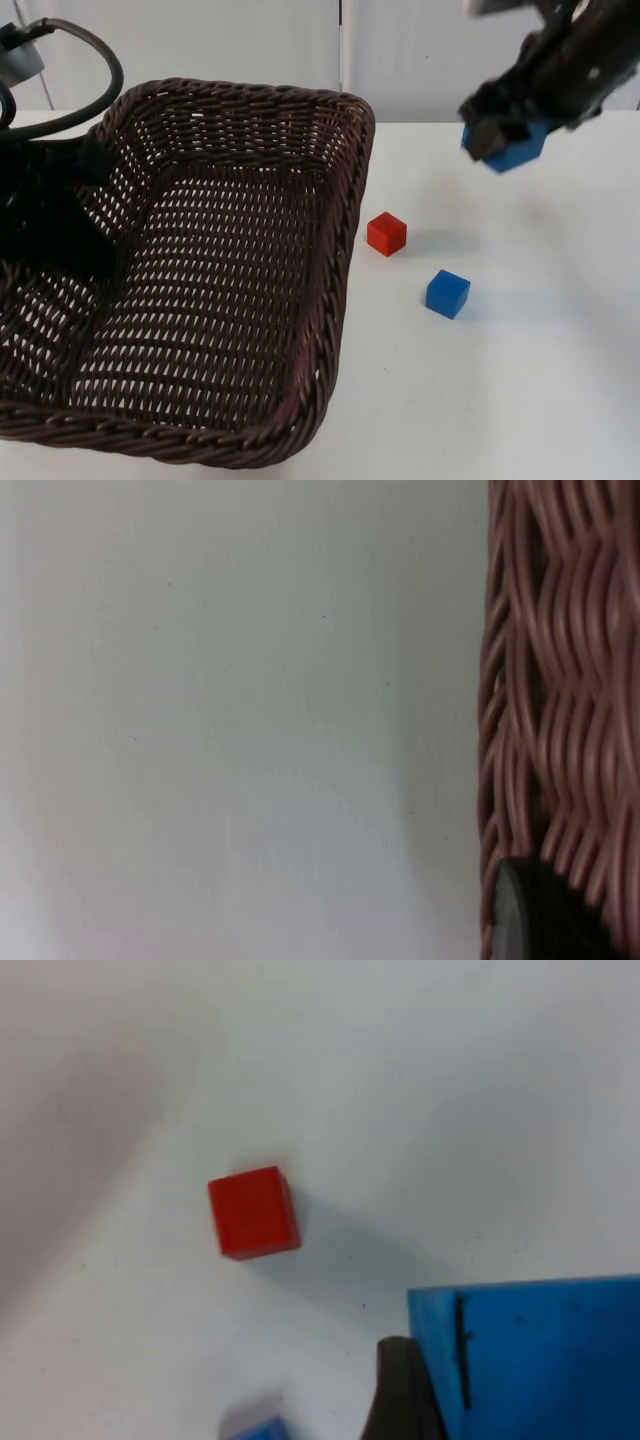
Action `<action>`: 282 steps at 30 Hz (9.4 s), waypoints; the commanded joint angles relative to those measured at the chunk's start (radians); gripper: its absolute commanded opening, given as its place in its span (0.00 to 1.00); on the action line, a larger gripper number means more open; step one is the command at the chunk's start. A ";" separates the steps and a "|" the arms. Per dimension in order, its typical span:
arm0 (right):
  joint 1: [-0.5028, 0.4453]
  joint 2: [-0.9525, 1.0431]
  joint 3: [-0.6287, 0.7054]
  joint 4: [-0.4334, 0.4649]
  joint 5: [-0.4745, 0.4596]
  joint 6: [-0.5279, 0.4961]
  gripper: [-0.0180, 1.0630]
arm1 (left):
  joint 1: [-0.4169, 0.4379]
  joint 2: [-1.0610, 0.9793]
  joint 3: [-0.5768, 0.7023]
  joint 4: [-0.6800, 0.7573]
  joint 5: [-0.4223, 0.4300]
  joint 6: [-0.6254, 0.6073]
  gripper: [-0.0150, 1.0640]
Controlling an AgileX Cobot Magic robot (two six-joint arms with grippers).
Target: Pick up the basket with the left hand and place the largest block into the basket with the right hand.
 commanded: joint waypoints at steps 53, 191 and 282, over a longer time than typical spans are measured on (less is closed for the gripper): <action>0.001 -0.290 -0.011 0.169 0.264 -0.044 0.01 | -0.001 -0.016 0.002 -0.001 -0.017 0.012 0.01; 0.430 -0.791 0.220 0.174 0.091 -0.187 0.81 | -0.003 -0.014 0.002 -0.046 -0.025 0.012 0.01; 0.430 -1.216 0.538 0.026 0.065 -0.089 0.81 | -0.139 -0.495 0.002 -0.006 -0.140 0.011 0.99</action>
